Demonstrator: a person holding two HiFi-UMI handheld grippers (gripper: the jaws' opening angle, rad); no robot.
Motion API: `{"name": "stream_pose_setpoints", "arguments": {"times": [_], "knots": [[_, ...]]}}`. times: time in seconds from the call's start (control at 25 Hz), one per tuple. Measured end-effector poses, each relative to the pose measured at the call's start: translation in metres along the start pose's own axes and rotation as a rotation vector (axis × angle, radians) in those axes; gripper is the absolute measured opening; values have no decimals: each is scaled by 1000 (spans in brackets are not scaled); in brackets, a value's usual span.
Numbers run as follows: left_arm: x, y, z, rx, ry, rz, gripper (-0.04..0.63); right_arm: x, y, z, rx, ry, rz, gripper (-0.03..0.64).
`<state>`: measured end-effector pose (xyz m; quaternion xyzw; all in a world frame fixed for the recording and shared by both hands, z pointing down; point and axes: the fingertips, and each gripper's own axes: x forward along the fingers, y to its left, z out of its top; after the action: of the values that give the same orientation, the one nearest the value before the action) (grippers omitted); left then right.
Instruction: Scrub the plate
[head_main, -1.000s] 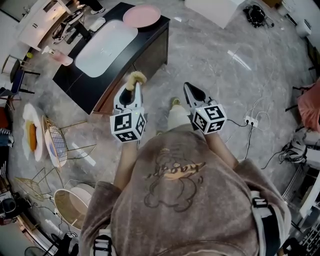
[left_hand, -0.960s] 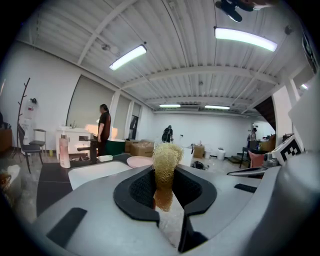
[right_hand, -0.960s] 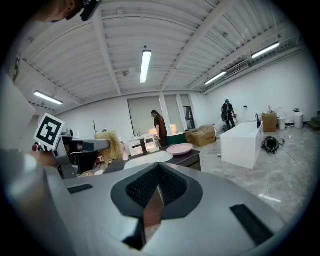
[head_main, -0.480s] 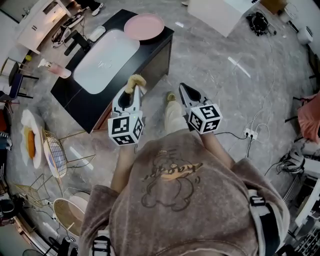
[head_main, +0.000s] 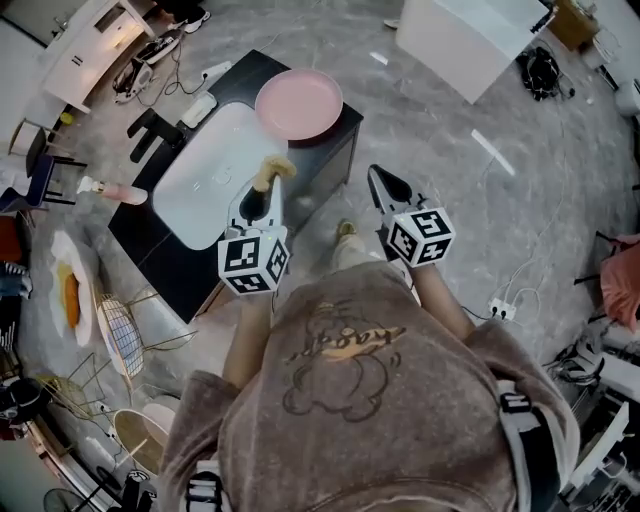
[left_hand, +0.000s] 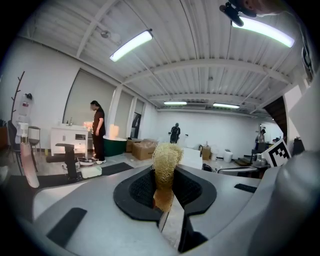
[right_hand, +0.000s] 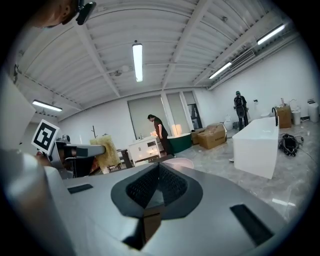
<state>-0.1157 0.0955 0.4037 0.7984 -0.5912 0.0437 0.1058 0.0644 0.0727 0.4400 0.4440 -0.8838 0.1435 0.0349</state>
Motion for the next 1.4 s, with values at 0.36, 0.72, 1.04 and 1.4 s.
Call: {"name": "stream_pose_setpoints", "arguments": {"times": [0.36,0.72,1.04,1.4], "knots": [[112,30,31,-25,8,80,75,100,-69,46,-14,37,107,0],[159,56,51,-22,0,117,75,148,-97,56,-36,76,141,0],[169,68,57,-14,8,77,75,159,-92,65,-20,53,112,0],[181,79,57,-17,11,39,75,174,-91,69,35,25,85,83]]}}
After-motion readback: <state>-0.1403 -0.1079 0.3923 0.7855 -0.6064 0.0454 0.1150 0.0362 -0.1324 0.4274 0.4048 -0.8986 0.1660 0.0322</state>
